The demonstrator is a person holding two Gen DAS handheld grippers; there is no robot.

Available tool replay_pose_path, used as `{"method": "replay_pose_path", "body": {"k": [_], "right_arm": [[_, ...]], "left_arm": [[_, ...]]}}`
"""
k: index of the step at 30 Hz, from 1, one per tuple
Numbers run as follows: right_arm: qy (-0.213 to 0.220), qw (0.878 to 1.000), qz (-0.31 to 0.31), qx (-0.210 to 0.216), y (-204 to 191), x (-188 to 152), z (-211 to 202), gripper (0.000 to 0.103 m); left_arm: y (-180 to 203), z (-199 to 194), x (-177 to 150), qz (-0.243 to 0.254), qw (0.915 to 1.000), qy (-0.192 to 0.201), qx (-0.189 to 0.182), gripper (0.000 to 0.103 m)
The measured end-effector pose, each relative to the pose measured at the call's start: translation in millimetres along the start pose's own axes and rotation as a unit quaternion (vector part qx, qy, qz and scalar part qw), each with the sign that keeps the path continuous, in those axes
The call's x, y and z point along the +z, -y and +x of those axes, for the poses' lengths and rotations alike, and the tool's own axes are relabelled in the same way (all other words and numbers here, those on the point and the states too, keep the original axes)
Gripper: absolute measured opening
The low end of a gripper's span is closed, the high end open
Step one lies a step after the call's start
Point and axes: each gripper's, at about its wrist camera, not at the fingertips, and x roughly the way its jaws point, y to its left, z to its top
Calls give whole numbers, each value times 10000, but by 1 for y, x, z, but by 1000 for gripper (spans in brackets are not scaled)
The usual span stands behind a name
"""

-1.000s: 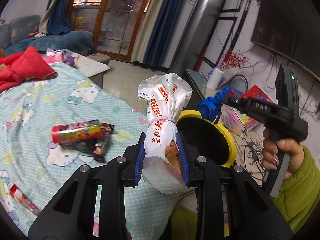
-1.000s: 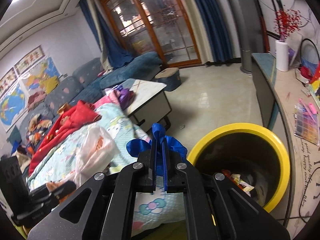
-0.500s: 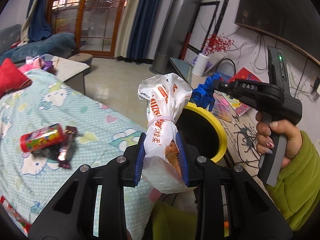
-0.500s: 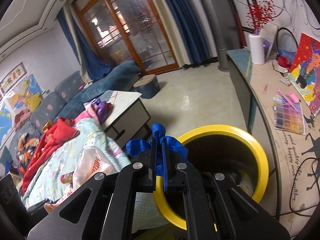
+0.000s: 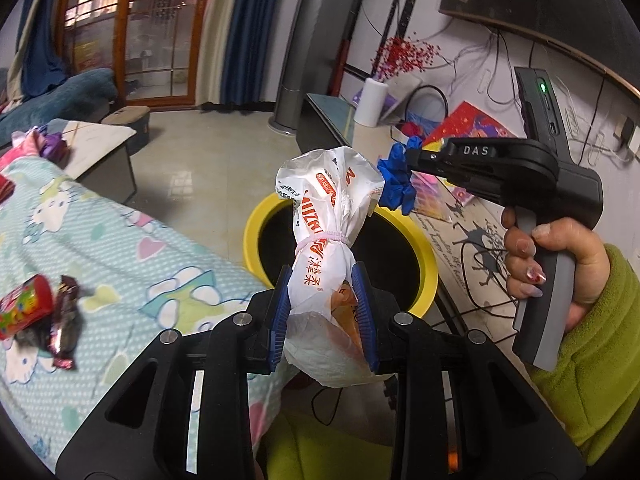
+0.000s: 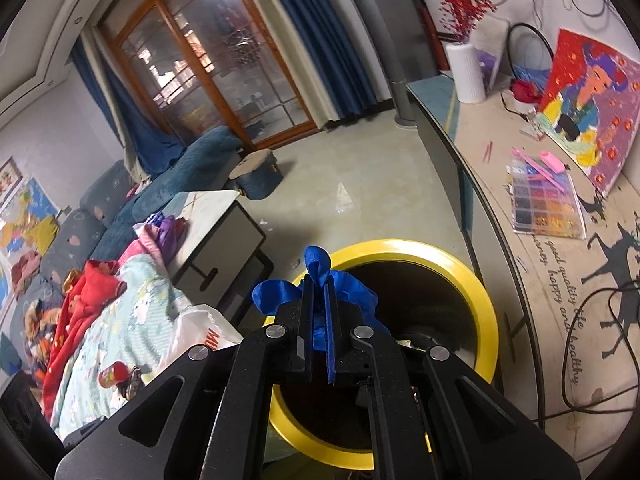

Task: Collect trash
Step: 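Carry the white bag and blue balloon over the yellow bin with both tools, then open both tools over the bin to drop the white bag and balloon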

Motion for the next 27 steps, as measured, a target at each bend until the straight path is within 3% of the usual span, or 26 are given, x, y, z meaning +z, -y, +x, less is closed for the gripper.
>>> {"method": "replay_pose_path", "body": {"k": [27], "right_arm": [[-257, 9987, 428, -110, 33, 1, 29, 5]], "left_arm": [[28, 78, -2, 392, 9968, -698, -69, 24]]}}
